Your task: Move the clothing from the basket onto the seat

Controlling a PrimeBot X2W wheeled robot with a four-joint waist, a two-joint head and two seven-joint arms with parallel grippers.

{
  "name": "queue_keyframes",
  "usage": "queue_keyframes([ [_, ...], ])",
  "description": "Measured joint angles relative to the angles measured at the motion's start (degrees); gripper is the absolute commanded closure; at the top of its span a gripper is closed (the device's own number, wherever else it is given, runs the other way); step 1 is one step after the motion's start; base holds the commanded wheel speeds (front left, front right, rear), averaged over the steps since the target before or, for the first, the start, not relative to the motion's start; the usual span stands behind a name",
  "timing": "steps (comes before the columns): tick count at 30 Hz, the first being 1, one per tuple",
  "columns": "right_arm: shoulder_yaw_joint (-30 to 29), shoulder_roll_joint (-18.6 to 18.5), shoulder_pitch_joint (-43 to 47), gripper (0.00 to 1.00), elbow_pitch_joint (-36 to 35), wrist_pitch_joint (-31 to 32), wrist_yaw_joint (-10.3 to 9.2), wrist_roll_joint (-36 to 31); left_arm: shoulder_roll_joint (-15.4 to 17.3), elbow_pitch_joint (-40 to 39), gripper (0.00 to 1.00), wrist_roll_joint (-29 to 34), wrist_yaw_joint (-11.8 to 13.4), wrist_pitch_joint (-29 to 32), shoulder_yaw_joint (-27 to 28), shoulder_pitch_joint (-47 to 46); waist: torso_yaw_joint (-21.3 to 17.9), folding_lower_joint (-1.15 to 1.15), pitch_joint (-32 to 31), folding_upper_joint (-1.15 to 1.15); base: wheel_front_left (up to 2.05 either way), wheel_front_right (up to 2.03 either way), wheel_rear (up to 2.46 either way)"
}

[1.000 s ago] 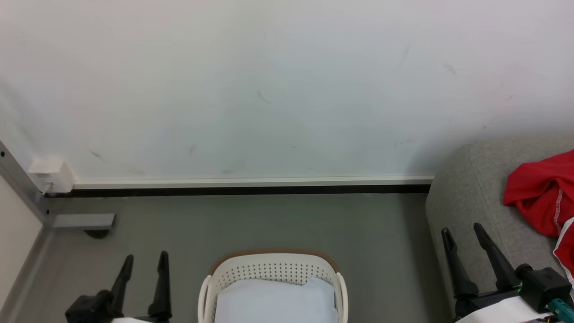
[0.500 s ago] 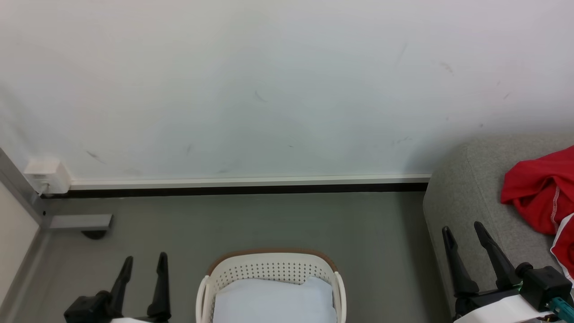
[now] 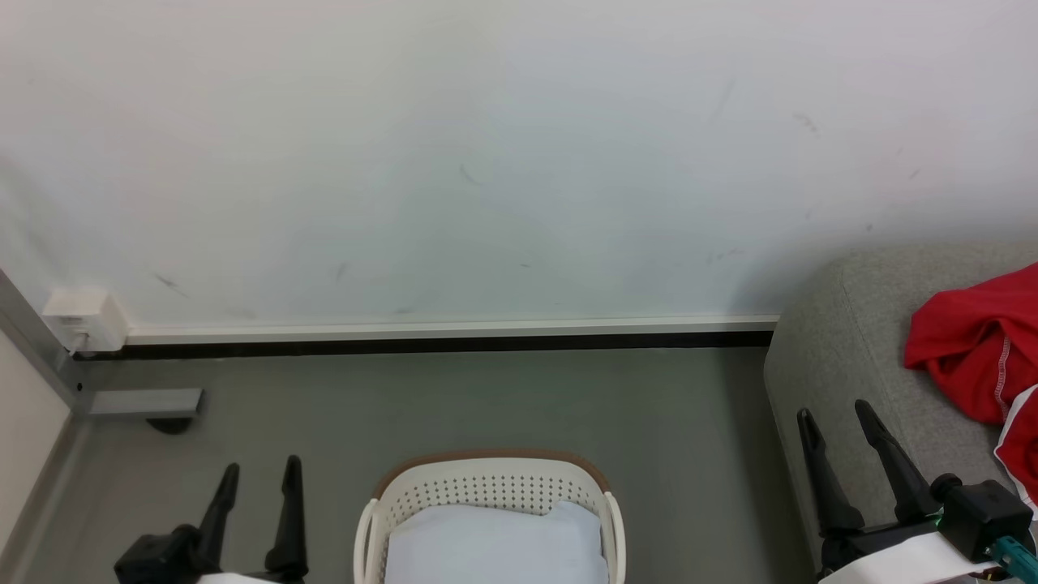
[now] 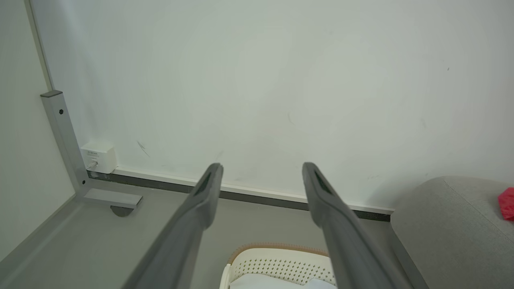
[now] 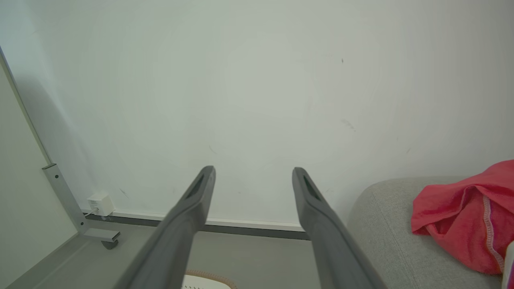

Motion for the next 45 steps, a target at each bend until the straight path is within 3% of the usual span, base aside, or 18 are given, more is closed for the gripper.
queue_keyframes([
  [1, 0.0, 0.0, 0.0, 0.0, 0.0, 0.0, 0.0, 0.0, 0.0, 0.1, 0.0, -0.1, 0.0, 0.0, 0.0, 0.0, 0.0, 0.0, 0.0, 0.0, 0.0, 0.0, 0.0],
  [2, 0.0, 0.0, 0.0, 1.0, 0.1, 0.0, 0.0, 0.0, 0.0, 0.1, 1.0, -0.1, 0.0, 0.0, 0.0, 0.0, 0.0, 0.0, 0.0, 0.0, 0.0, 0.0, 0.0],
  [9, 0.0, 0.9, 2.4, 1.0, 1.9, 0.9, 0.01, 2.1, -0.5, 2.7, 1.0, -2.1, 0.0, 1.4, 0.4, 1.3, 0.0, 0.0, 0.1, 0.0, 0.0, 0.0, 0.0],
  [25, -3.6, 2.2, 2.4, 1.0, 1.6, 5.1, 0.01, 16.2, -0.5, 1.6, 1.0, -19.1, 0.0, 5.3, 0.4, 1.0, 0.4, 0.01, 0.3, 0.0, 0.0, 0.0, 0.0],
  [45, -7.4, 3.1, 2.4, 1.0, 0.9, 9.5, 0.0, 30.4, -0.5, 0.4, 1.0, -35.8, -0.1, 9.7, 0.7, 0.1, 0.8, 0.01, 0.7, 0.0, 0.0, 0.0, 0.0],
])
